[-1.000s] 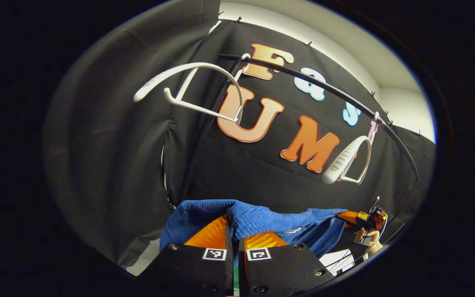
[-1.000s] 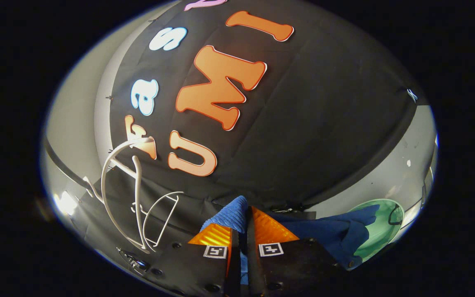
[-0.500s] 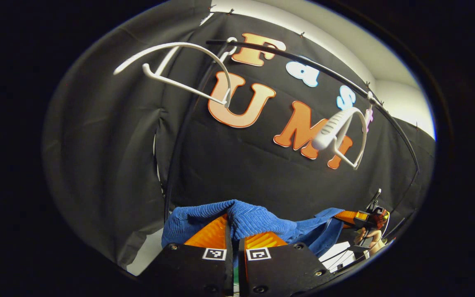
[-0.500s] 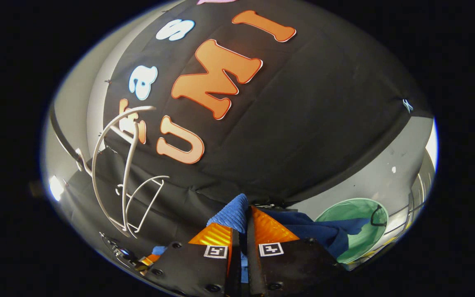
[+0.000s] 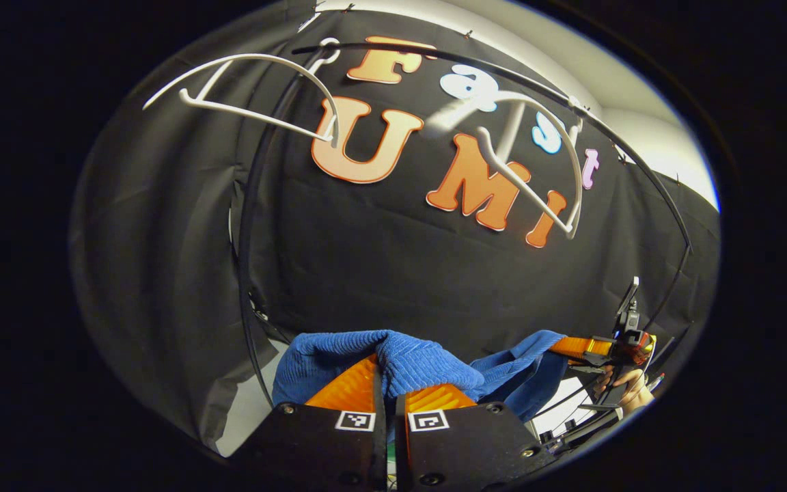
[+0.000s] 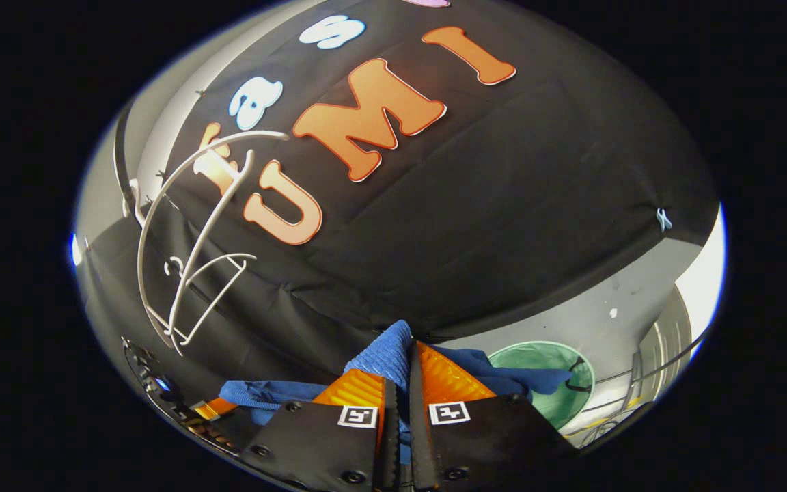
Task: Grasp the clothes on the hanger with both hands and then place them into the laundry hamper below.
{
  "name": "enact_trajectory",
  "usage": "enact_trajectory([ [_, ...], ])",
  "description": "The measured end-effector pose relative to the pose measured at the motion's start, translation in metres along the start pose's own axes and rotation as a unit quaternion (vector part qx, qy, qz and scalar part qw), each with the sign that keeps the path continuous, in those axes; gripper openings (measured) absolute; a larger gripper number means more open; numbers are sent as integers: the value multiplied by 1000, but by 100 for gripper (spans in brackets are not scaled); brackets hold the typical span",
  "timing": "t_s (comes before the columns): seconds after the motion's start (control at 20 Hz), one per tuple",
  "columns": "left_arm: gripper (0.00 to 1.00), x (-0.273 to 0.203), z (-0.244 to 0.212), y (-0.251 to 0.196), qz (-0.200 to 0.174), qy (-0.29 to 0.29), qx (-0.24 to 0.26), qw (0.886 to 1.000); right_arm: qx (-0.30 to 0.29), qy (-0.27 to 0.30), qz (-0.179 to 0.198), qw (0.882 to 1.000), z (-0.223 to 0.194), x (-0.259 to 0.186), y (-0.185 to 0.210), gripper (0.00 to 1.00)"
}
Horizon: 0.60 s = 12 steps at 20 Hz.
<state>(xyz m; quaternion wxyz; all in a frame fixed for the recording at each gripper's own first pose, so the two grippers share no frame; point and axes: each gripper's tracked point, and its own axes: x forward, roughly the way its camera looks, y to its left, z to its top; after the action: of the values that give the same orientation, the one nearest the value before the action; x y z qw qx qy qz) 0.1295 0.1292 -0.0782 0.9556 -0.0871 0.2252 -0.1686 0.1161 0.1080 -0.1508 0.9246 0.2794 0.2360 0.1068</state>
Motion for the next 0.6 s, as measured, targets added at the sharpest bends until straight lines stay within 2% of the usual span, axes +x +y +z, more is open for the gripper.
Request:
enact_trajectory([
  [0.6,4,37,-34,-65,-47,53,3,997,-70,18,-44,996,-30,-7,-12,14],
])
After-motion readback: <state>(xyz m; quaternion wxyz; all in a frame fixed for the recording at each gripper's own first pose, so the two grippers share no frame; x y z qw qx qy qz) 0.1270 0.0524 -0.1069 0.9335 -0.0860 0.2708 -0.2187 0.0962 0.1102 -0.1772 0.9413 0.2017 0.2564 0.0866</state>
